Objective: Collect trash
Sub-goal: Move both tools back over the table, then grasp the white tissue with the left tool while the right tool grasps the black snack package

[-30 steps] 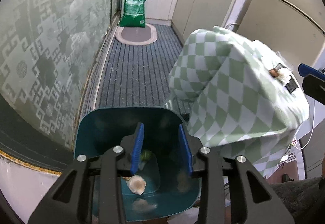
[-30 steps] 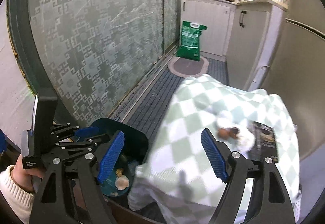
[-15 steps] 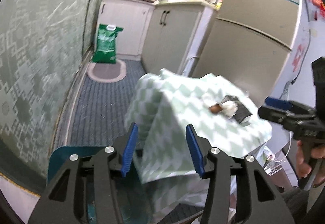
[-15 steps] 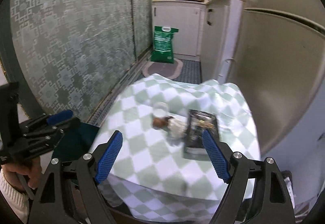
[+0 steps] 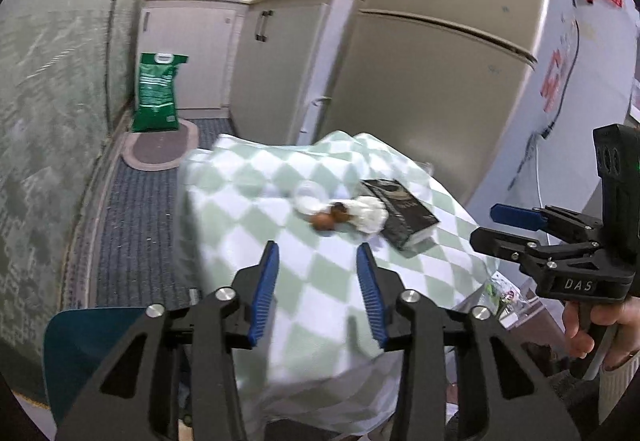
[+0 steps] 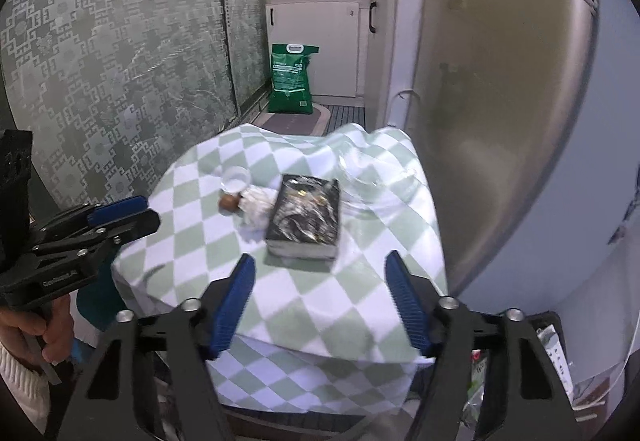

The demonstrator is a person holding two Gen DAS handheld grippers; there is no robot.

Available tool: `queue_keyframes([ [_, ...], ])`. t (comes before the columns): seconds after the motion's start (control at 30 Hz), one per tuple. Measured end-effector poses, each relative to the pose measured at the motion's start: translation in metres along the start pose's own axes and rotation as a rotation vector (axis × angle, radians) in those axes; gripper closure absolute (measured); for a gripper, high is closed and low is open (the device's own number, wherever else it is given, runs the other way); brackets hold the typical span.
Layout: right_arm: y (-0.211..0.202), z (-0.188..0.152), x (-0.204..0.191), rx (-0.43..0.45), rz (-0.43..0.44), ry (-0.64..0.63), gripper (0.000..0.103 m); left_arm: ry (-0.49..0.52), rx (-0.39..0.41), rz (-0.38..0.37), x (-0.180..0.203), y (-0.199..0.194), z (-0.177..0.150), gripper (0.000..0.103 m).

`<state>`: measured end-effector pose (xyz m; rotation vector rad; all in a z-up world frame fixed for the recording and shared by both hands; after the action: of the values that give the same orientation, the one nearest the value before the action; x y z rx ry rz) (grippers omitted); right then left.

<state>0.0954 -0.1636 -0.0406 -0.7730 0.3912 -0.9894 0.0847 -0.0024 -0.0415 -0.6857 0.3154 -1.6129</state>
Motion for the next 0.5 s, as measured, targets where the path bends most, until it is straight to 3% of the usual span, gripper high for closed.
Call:
queue_keyframes([
  [0.17,-0.001,-0.009,0.014,-0.015,0.016,0.02,0.04,-0.011,-0.026,-0.042,0.019,0.024,0.003,0.064],
  [0.5,0.002,-0.023,0.021,-0.033,0.063,0.021,0.04,-0.037,-0.065,-0.048,0.039,0.057,0.005,0.064],
])
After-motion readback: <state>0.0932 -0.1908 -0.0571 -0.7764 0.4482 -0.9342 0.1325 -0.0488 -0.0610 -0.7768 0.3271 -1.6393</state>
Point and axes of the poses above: each gripper's, at about its wrist camera, not at the fingertips, and y roughly the way its jaws point, x to its right, z to its top, the point moved 6 cm from there along y, roughly the way its jaws point, and after that the axes turned 2 degrees about -x, right-handed, at the moved point
